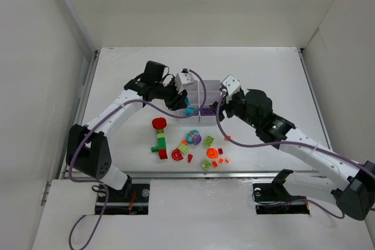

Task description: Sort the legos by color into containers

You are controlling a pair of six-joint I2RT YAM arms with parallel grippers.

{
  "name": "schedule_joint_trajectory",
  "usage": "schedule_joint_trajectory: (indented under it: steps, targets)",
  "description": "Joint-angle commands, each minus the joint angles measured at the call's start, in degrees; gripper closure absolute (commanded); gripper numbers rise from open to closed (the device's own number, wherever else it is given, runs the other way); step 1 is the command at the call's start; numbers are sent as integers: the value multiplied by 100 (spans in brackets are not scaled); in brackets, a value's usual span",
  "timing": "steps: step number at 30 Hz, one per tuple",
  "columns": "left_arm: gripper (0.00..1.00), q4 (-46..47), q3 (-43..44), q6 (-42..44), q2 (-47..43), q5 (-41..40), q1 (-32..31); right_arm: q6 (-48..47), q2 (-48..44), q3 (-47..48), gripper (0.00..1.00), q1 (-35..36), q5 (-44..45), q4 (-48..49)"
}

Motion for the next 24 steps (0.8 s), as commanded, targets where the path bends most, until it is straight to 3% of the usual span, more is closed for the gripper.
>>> schedule_joint_trajectory:
  steps: [1,7,17,24]
  targets:
    - [100,684,-164,-191,44,-650,-8,316,-260,-101,20,28,537,267]
    - [97,852,-322,125,544,-1178,-166,502,-322,-338,20,28,722,267]
    - [43,509,-252,521,695,-1126,-166,554,-208,-286,10,28,485,48]
    - [40,202,-41,450,520,-924,-166,554,144,-31,9,28,72,-303]
